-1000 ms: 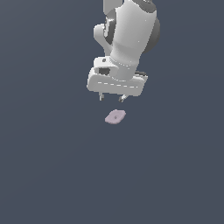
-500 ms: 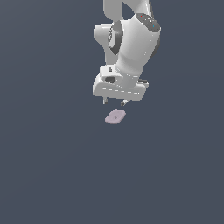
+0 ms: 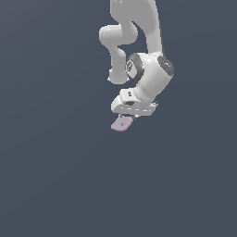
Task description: Pick up the object and move it to a goal position.
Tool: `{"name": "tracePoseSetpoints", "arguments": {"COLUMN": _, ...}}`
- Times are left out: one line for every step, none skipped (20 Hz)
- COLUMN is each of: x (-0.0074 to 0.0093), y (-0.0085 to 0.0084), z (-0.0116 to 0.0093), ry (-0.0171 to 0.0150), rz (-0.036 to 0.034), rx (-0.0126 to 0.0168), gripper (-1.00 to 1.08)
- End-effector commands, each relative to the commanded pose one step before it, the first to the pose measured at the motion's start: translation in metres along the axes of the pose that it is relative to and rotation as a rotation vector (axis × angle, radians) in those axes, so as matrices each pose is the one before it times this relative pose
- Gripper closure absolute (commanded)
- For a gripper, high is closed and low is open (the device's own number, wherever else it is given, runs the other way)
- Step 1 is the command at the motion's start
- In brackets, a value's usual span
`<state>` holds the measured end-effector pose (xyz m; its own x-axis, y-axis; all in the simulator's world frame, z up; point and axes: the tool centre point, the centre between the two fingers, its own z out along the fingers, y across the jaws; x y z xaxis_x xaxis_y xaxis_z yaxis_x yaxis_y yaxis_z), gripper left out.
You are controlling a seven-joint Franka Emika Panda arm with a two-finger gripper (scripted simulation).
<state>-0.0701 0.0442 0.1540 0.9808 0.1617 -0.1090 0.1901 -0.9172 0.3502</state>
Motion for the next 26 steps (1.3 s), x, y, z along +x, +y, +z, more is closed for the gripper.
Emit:
{"name": "tracePoseSetpoints", "arguments": {"x": -0.00990, "y": -0.01861, "z": 0.02102, "ry": -0.02235, "rz": -0.01844, "rx": -0.02057, "gripper": -0.60}}
{"name": "tracePoseSetpoints", "arguments": {"x": -0.00337, "y": -0.00631, "z": 0.00684, "ry": -0.00728, "rz": -0.00648, "rx": -0.00643, "gripper": -0.60}}
{"name": "tracePoseSetpoints", "arguments": {"x": -0.00313, "y": -0.00574, "z": 0.00615, "ry": -0.00651, "rz": -0.00598, "rx": -0.00574, "gripper": -0.60}}
{"name": "tracePoseSetpoints", "arguments": {"x": -0.00287, "y": -0.00519, "z": 0.00550, "ry": -0.00579, "rz": -0.00549, "rx": -0.00510, "gripper": -0.60}}
{"name": "tracePoseSetpoints", "arguments": {"x": -0.00260, "y": -0.00464, "z": 0.00487, "ry": -0.00510, "rz": -0.00495, "rx": -0.00448, "gripper": -0.60}}
{"name": "tracePoseSetpoints", "arguments": {"x": -0.00231, "y": -0.00406, "z": 0.00425, "ry": -0.00446, "rz": -0.00432, "rx": -0.00386, "gripper": -0.60}}
{"name": "tracePoseSetpoints", "arguments": {"x": -0.00205, "y": -0.00356, "z": 0.00369, "ry": -0.00379, "rz": -0.00392, "rx": -0.00336, "gripper": -0.60}}
{"name": "tracePoseSetpoints", "arguments": {"x": -0.00180, "y": -0.00317, "z": 0.00322, "ry": -0.00327, "rz": -0.00364, "rx": -0.00299, "gripper": -0.60}}
{"name": "tracePoseSetpoints", "arguments": {"x": -0.00150, "y": -0.00258, "z": 0.00264, "ry": -0.00275, "rz": -0.00280, "rx": -0.00236, "gripper": -0.60}}
{"name": "tracePoseSetpoints", "arguments": {"x": -0.00117, "y": -0.00186, "z": 0.00198, "ry": -0.00219, "rz": -0.00164, "rx": -0.00159, "gripper": -0.60}}
{"name": "tracePoseSetpoints", "arguments": {"x": -0.00085, "y": -0.00125, "z": 0.00137, "ry": -0.00155, "rz": -0.00093, "rx": -0.00101, "gripper": -0.60}}
{"name": "tracePoseSetpoints", "arguments": {"x": -0.00051, "y": -0.00086, "z": 0.00088, "ry": -0.00090, "rz": -0.00097, "rx": -0.00079, "gripper": -0.60}}
{"name": "tracePoseSetpoints", "arguments": {"x": -0.00017, "y": -0.00060, "z": 0.00042, "ry": -0.00015, "rz": -0.00151, "rx": -0.00076, "gripper": -0.60}}
{"name": "tracePoseSetpoints", "arguments": {"x": 0.00014, "y": -0.00040, "z": 0.00001, "ry": 0.00064, "rz": -0.00226, "rx": -0.00082, "gripper": -0.60}}
{"name": "tracePoseSetpoints", "arguments": {"x": 0.00017, "y": -0.00006, "z": -0.00017, "ry": 0.00052, "rz": -0.00104, "rx": -0.00029, "gripper": -0.60}}
{"name": "tracePoseSetpoints", "arguments": {"x": -0.00011, "y": 0.00029, "z": 0.00003, "ry": -0.00051, "rz": 0.00165, "rx": 0.00059, "gripper": -0.60}}
{"name": "tracePoseSetpoints", "arguments": {"x": -0.00042, "y": 0.00045, "z": 0.00026, "ry": -0.00146, "rz": 0.00385, "rx": 0.00126, "gripper": -0.60}}
{"name": "tracePoseSetpoints", "arguments": {"x": -0.00070, "y": 0.00062, "z": 0.00049, "ry": -0.00235, "rz": 0.00584, "rx": 0.00181, "gripper": -0.60}}
{"name": "tracePoseSetpoints", "arguments": {"x": -0.00098, "y": 0.00072, "z": 0.00070, "ry": -0.00312, "rz": 0.00753, "rx": 0.00213, "gripper": -0.60}}
{"name": "tracePoseSetpoints", "arguments": {"x": -0.00108, "y": 0.00062, "z": 0.00075, "ry": -0.00318, "rz": 0.00748, "rx": 0.00173, "gripper": -0.60}}
{"name": "tracePoseSetpoints", "arguments": {"x": -0.00091, "y": 0.00033, "z": 0.00060, "ry": -0.00231, "rz": 0.00525, "rx": 0.00068, "gripper": -0.60}}
{"name": "tracePoseSetpoints", "arguments": {"x": -0.00072, "y": 0.00001, "z": 0.00042, "ry": -0.00134, "rz": 0.00284, "rx": -0.00041, "gripper": -0.60}}
{"name": "tracePoseSetpoints", "arguments": {"x": -0.00059, "y": -0.00023, "z": 0.00030, "ry": -0.00059, "rz": 0.00095, "rx": -0.00144, "gripper": -0.60}}
{"name": "tracePoseSetpoints", "arguments": {"x": -0.00055, "y": -0.00054, "z": 0.00020, "ry": 0.00008, "rz": -0.00077, "rx": -0.00256, "gripper": -0.60}}
{"name": "tracePoseSetpoints", "arguments": {"x": -0.00054, "y": -0.00079, "z": 0.00013, "ry": 0.00066, "rz": -0.00225, "rx": -0.00355, "gripper": -0.60}}
{"name": "tracePoseSetpoints", "arguments": {"x": -0.00061, "y": -0.00101, "z": 0.00011, "ry": 0.00101, "rz": -0.00318, "rx": -0.00451, "gripper": -0.60}}
